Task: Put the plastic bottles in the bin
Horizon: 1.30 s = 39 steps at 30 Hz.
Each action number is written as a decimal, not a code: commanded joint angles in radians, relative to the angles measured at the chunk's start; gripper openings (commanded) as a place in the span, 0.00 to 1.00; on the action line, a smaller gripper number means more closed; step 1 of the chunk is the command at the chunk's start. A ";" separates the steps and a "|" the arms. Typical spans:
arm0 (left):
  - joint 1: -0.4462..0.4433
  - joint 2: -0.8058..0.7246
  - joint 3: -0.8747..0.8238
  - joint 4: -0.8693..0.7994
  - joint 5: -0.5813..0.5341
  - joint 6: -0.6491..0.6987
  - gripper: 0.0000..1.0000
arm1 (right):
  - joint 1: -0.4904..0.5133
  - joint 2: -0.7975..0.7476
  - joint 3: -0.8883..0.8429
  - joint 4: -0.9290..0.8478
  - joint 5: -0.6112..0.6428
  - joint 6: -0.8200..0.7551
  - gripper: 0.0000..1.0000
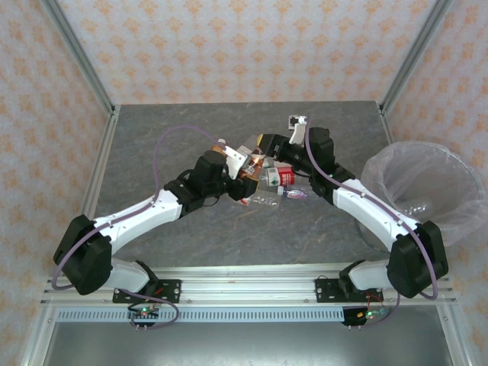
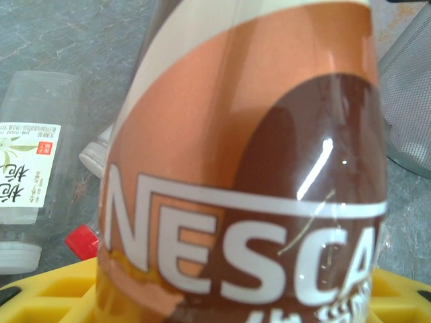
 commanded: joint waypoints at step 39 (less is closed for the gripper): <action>0.064 -0.231 -0.115 0.154 -0.261 -0.193 1.00 | 0.003 -0.232 -0.034 -0.124 0.434 -0.196 0.00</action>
